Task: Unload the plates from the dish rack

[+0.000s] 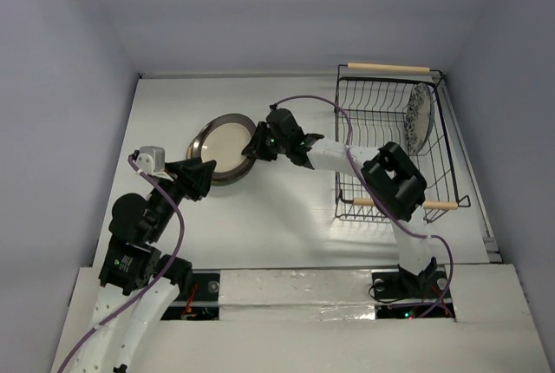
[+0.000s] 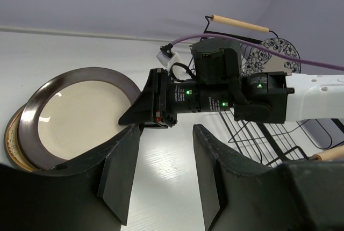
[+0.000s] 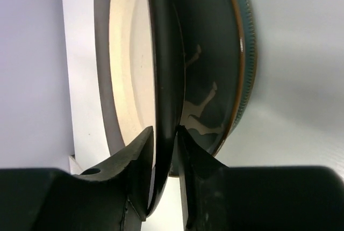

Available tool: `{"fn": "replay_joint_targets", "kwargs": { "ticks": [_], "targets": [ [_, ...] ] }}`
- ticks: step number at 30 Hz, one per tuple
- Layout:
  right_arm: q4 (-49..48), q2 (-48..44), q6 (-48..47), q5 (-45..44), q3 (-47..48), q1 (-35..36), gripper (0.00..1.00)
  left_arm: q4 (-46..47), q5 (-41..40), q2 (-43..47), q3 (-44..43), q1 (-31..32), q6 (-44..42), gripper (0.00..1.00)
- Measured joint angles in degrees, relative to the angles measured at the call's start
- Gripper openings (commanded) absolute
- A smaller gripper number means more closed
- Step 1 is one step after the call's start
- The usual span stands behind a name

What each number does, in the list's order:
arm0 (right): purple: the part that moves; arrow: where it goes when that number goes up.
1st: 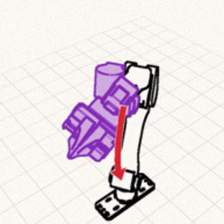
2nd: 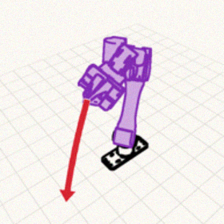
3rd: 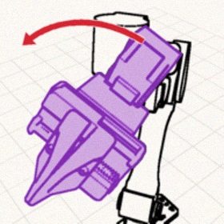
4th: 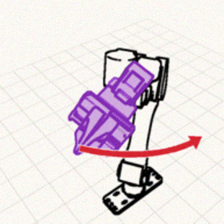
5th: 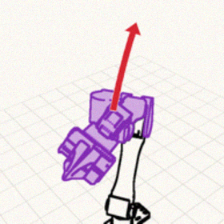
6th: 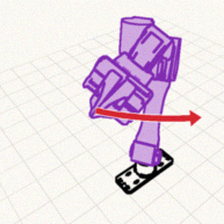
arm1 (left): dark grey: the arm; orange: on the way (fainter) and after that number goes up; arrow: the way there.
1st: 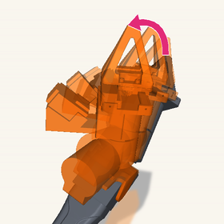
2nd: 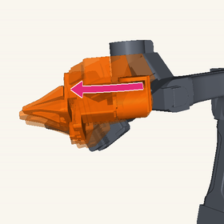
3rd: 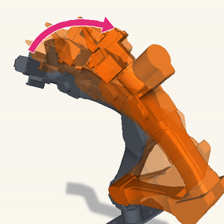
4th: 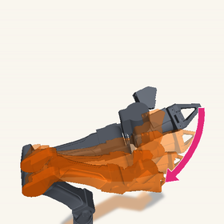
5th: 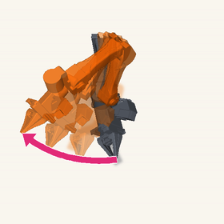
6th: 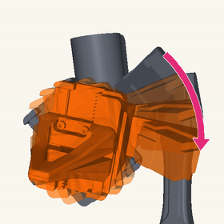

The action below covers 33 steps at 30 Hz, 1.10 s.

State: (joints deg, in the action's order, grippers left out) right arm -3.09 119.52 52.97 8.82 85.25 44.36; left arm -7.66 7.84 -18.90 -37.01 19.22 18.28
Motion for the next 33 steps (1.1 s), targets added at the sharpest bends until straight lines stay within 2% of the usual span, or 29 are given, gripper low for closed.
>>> {"fn": "replay_joint_targets", "kwargs": {
  "ticks": [4, 5, 7, 8, 13, 16, 17, 20, 26, 33],
  "targets": [
    [0.8, 0.0, -1.2, -0.7, 0.8, 0.4, 0.35, 0.0, 0.0, 0.0, 0.0, 0.0, 0.0, 0.41],
    [1.2, 0.0, -1.5, -0.9, 1.0, 0.6, 0.41, 0.0, 0.0, 0.0, 0.0, 0.0, 0.0, 0.41],
    [2.0, 0.0, -2.2, -1.2, 1.5, 1.0, 0.42, 0.0, 0.0, 0.0, 0.0, 0.0, 0.0, 0.41],
    [2.7, 0.0, -2.6, -1.4, 1.9, 1.1, 0.47, 0.0, 0.0, 0.0, 0.0, 0.0, 0.0, 0.41],
    [4.3, 0.0, -3.9, -2.2, 3.1, 2.1, 0.59, 0.0, 0.0, 0.2, 0.0, 0.0, 0.0, 0.41],
    [5.7, 0.0, -5.0, -2.8, 3.2, 2.5, 0.71, 0.0, 0.0, 0.2, 0.0, 0.0, 0.0, 0.41],
    [6.4, 0.0, -5.4, -3.1, 3.3, 2.6, 0.79, 0.0, 0.0, 0.2, 0.0, 0.0, 0.0, 0.41],
    [7.5, -0.4, -6.7, -3.9, 3.8, 2.9, 0.88, 0.0, 0.0, 0.4, 0.0, 0.0, 0.0, 0.41],
    [11.1, -2.1, -9.6, -4.5, 4.0, 3.4, 0.96, 0.0, 0.0, 0.5, 0.0, -0.1, 0.0, 0.41],
    [15.6, -6.8, -13.2, -6.4, 1.3, 3.7, 0.96, 0.0, 0.0, 1.1, 0.0, -0.1, 0.0, 0.41]
  ]
}}
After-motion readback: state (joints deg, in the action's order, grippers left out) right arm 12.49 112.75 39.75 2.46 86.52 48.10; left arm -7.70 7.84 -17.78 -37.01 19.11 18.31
